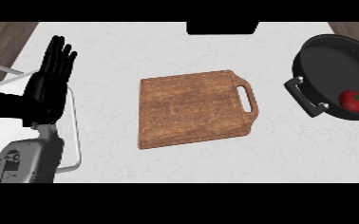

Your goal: Pick the tomato from the cutting board and place it in the pot

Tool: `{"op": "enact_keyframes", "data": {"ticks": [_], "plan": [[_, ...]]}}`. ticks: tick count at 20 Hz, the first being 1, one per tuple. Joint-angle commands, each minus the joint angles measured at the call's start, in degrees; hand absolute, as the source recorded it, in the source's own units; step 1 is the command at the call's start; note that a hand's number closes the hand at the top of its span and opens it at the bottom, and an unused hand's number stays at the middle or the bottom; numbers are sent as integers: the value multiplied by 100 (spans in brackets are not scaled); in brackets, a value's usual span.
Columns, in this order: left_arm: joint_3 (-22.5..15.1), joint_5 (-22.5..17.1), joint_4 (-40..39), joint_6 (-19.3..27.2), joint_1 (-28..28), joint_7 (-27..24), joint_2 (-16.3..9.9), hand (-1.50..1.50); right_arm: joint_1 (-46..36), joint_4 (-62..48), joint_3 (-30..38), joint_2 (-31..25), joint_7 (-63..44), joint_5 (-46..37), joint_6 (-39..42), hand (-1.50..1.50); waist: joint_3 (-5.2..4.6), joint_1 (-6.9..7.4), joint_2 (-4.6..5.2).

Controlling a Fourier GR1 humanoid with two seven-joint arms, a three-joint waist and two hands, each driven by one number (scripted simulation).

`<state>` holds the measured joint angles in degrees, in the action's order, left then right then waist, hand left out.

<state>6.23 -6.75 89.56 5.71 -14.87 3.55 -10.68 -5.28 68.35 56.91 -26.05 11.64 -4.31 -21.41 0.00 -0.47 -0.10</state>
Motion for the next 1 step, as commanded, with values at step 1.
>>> {"op": "enact_keyframes", "data": {"ticks": [1], "plan": [[-77, 72, -2, -26, 92, -121, 109, 0, 552, 25, 142, 101, 391, 343, 218, -150, 1, 16, 6]]}}
